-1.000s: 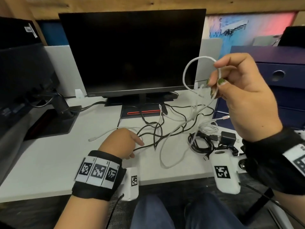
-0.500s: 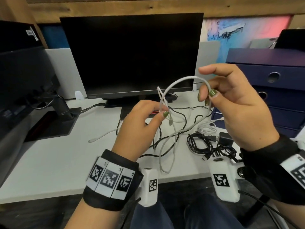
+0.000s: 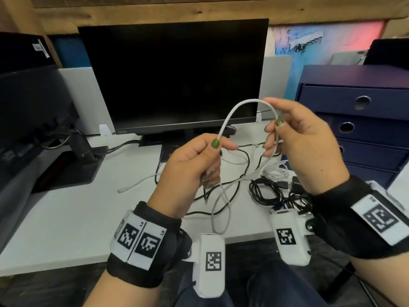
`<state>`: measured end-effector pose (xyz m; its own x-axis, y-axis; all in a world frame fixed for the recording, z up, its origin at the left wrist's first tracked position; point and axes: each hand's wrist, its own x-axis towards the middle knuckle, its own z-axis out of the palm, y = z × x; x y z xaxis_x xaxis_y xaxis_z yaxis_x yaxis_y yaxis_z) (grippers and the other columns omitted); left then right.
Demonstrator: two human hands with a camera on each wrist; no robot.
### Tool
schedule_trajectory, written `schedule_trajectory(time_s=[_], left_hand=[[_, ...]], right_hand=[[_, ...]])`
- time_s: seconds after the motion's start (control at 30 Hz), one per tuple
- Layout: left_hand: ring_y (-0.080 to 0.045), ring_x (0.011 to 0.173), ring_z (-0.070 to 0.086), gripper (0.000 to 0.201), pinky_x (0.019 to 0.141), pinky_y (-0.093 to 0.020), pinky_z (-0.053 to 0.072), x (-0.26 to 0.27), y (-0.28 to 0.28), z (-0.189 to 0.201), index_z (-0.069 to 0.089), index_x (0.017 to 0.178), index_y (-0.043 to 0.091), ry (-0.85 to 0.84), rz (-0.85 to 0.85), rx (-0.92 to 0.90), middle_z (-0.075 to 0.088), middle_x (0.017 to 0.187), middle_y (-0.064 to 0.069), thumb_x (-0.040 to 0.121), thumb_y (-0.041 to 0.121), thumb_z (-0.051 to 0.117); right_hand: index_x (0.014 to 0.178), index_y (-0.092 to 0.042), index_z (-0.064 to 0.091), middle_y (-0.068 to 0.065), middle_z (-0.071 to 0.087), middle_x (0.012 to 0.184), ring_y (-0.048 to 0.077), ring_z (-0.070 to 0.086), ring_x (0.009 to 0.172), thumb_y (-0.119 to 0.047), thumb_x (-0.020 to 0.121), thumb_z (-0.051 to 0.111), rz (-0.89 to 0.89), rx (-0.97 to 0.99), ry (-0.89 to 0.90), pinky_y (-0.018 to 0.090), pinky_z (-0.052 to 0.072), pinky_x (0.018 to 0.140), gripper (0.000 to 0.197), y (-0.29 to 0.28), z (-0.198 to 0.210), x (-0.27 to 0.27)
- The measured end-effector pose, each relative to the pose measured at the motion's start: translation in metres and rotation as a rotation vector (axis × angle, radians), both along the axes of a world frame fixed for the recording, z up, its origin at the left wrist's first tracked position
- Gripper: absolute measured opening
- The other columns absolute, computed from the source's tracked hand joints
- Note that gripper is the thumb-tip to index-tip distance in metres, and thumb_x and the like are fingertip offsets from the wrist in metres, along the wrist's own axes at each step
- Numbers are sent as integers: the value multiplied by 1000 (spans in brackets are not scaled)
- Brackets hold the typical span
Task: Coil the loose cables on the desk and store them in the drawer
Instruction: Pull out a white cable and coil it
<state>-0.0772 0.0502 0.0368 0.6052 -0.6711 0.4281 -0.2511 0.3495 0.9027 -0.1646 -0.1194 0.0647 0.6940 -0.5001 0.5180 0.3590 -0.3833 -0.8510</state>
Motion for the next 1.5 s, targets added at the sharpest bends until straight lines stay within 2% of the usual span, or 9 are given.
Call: schedule_trajectory(time_s=[0.17,0.3,0.5,0.63,0.73,0.87,1.07,1.2,1.5], left_hand=[[-12,58,53,25,57,-21,42,-9,-5,2,71,102,16,-18,-69,-86,63,71,1,90,22,50],[-18,90,70,28,80,-27,55,-8,-7,0,69,110,14,30,-3,-125,73,101,-5,88,22,54],[-11,118,59,24,100,-36,48,4,-3,-9,69,111,19,-72,229,8,69,118,5,91,17,57],[12,104,57,25,87,-6,42,7,-3,-14,70,107,31,-361,420,203,68,104,22,94,15,56],[-4,82,60,25,72,-19,48,5,-5,-20,70,105,25,-705,590,419,68,87,13,96,25,47],[-9,68,54,31,60,-28,43,8,-2,-18,64,97,24,-832,595,547,61,73,9,95,33,34],[-3,76,50,27,62,-16,37,6,1,-11,63,95,19,-763,348,614,57,68,6,101,28,38],[14,72,48,28,64,-5,34,1,1,-7,64,100,28,-704,238,661,55,67,22,101,32,37],[-12,54,31,27,54,-21,32,-11,4,0,66,90,12,-136,-215,233,33,58,2,95,26,43]], right_hand=[[106,-52,62,-2,56,74,8,47,50,-11,98,43,-29,-115,286,20,41,45,45,13,-30,14],[87,-39,64,-1,62,62,-2,48,45,-23,97,46,112,-289,476,18,37,52,26,36,-52,18],[126,-41,55,-11,52,46,-2,46,38,-37,97,46,285,-307,581,7,35,48,30,51,-55,7],[133,-49,39,-26,53,70,-21,47,48,-30,93,57,330,-405,606,4,37,47,48,50,-46,0],[120,-40,44,-1,57,80,-4,49,49,-22,91,59,283,-420,558,11,36,47,37,43,-39,-2],[106,-40,43,-6,59,90,4,43,51,-7,93,50,342,-439,531,17,37,52,36,26,-31,-8],[100,-37,56,-16,68,92,17,56,62,-4,91,54,215,-600,366,27,49,62,34,8,-15,-16],[92,-31,64,-20,68,84,3,60,82,-15,87,65,8,-744,215,12,45,73,17,4,-17,-14],[120,-34,64,-13,68,91,15,55,87,-38,96,41,-378,-1013,55,44,29,96,33,1,-30,-2]])
